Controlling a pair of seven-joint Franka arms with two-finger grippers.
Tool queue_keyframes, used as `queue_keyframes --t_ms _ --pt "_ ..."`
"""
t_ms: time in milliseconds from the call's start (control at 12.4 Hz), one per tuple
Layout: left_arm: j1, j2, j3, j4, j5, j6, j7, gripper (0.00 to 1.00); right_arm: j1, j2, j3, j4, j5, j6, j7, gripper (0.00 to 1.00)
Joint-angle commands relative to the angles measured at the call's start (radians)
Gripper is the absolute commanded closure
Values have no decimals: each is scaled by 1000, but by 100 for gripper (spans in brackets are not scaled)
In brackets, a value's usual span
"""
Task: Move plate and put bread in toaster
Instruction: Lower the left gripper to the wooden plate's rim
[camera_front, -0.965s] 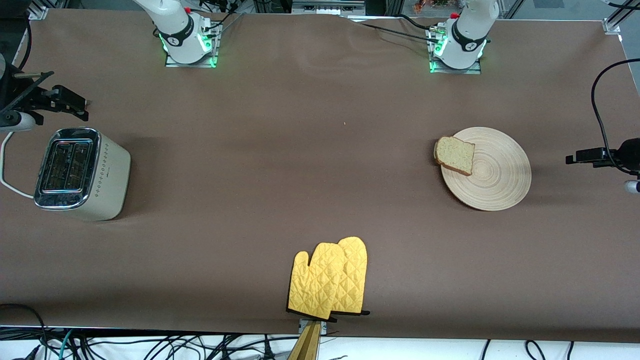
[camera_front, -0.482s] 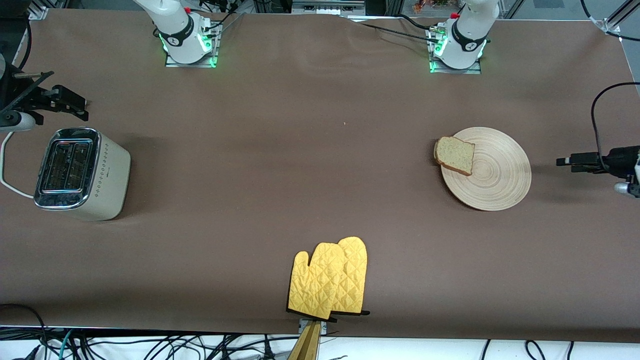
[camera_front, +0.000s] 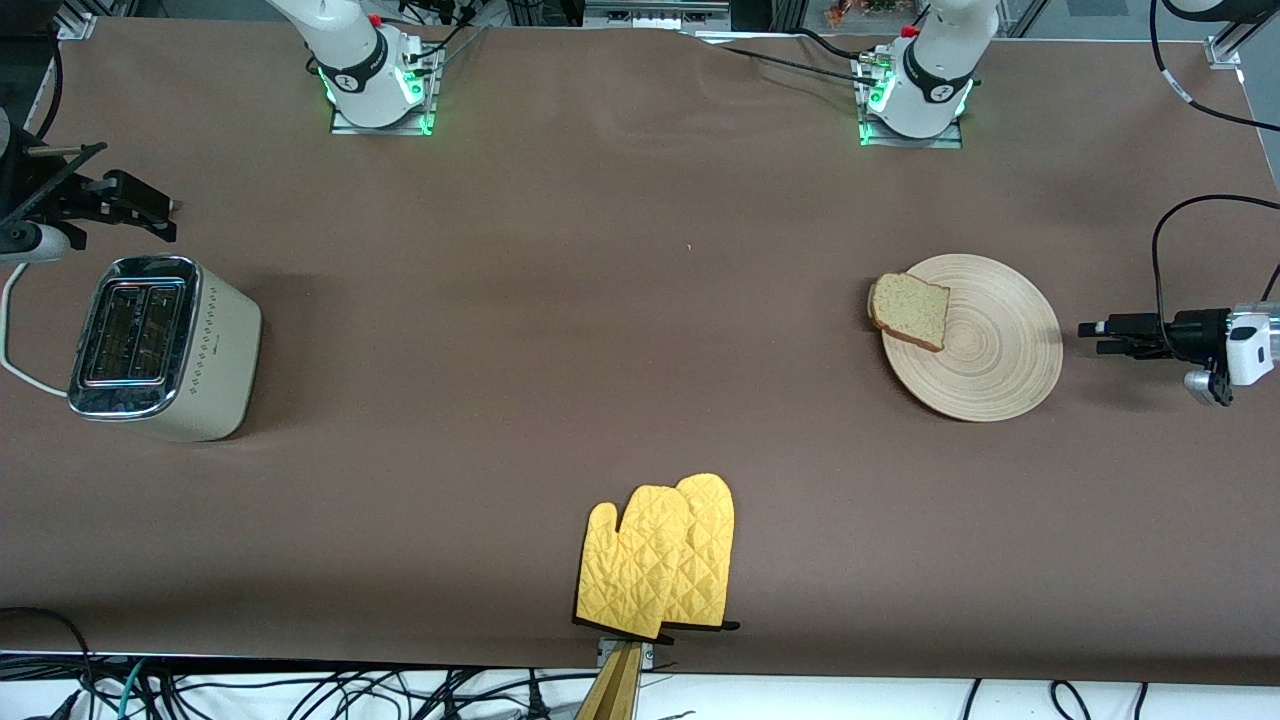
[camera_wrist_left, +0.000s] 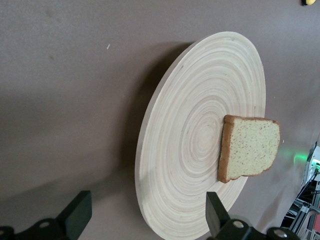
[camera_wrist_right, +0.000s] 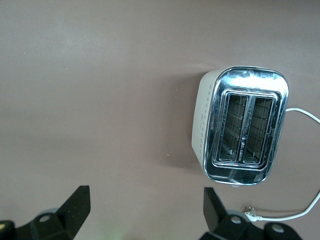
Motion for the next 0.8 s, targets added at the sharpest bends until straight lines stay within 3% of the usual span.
queue_keyframes --t_ms 0,563,643,724 --pt "12 54 4 35 -50 -30 40 3 -5 -1 2 19 -12 -20 -12 0" --pt "-37 124 -5 2 -154 -87 70 1 -4 -1 2 19 -12 -22 -5 0" --pt "-40 128 -6 -1 -162 -87 70 8 -2 -1 2 19 -12 -31 -12 0" --pt "-41 134 -6 -1 -162 -88 72 23 -2 -1 2 19 -12 -45 -2 0"
